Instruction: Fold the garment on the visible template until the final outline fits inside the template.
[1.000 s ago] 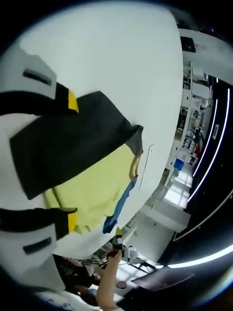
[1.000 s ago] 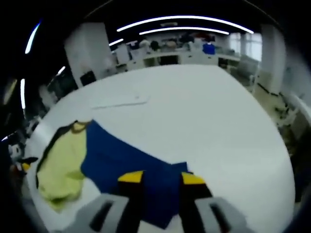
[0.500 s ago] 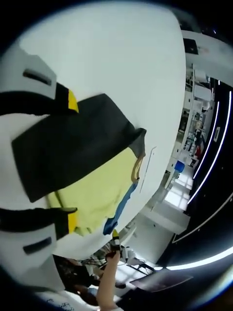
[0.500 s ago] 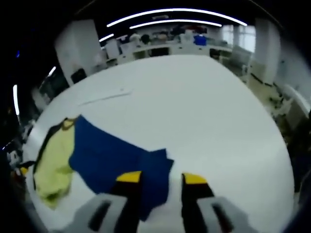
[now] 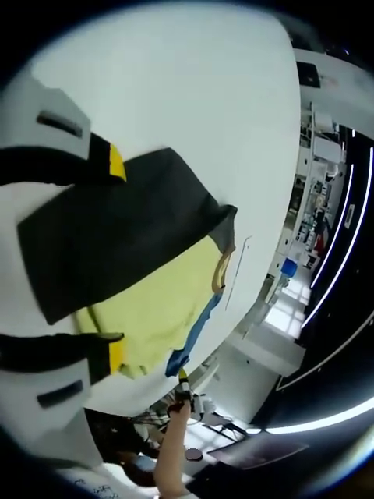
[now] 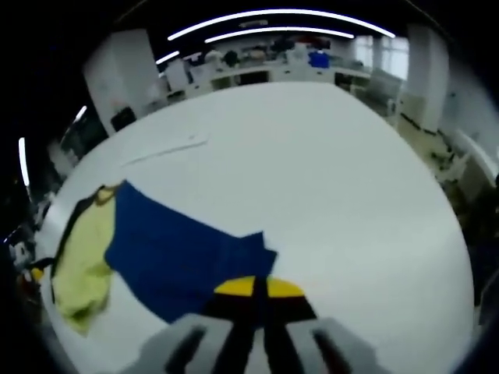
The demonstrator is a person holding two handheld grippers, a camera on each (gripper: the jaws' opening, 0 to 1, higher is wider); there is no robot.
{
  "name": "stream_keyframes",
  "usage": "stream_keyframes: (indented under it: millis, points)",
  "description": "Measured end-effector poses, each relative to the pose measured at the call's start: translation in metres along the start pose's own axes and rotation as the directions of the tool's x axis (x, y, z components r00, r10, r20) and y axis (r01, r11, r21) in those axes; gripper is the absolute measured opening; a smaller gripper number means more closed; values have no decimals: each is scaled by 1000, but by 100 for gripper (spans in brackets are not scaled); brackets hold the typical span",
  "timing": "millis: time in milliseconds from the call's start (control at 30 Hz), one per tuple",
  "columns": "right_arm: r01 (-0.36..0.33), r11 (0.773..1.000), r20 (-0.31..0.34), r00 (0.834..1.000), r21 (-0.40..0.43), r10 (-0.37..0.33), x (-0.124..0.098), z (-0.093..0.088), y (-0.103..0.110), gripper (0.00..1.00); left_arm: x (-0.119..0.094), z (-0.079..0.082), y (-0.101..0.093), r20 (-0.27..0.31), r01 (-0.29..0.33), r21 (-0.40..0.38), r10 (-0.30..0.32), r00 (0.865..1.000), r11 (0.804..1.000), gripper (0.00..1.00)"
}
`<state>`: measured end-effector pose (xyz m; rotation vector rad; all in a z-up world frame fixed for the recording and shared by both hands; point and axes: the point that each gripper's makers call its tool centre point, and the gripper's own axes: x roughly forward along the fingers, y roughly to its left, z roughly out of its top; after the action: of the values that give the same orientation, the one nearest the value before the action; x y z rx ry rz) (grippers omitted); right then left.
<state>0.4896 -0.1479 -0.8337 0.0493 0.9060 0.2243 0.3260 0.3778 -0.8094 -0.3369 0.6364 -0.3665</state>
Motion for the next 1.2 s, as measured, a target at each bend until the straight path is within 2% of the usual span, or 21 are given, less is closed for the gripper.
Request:
stream_keyframes:
  millis: [200, 367, 567, 667, 767, 933, 1000, 1100, 1200]
  points:
    - [22, 1000, 18, 1000, 0, -22, -13, 2, -11, 0, -1, 2, 0, 3, 3, 2, -3, 1000, 1000, 74]
    - [56, 998, 27, 998, 1, -56, -26, 1, -29, 0, -1, 4, 0, 6, 4, 3, -4, 1000, 1000, 74]
    - [119, 992, 24, 992, 41, -120, -42, -8, -63, 0, -1, 3, -1, 7, 6, 4, -6, 1000, 1000, 74]
    - [159, 985, 16, 987, 74, -160, -52, -23, -70, 0, 0, 1, -1, 6, 4, 1, -4, 1000, 1000, 74]
    - [173, 980, 10, 985, 97, -174, -52, -29, -81, 0, 0, 0, 0, 4, 4, -1, -4, 1000, 1000, 74]
    - [190, 974, 37, 980, 125, -196, -46, -28, -99, 0, 1, -2, 1, -4, 1, -2, -1, 1000, 1000, 74]
    - [202, 971, 25, 978, 127, -207, -44, -31, -100, 0, 1, -2, 0, -5, 0, 0, 0, 1000, 1000, 74]
    - [211, 974, 8, 977, 81, -212, -40, -34, -100, 0, 1, -3, -1, -5, 0, -1, 0, 1000, 1000, 74]
    - [209, 975, 11, 977, 76, -211, -45, -36, -90, 0, 0, -3, 0, -4, -4, -3, 4, 1000, 1000, 74]
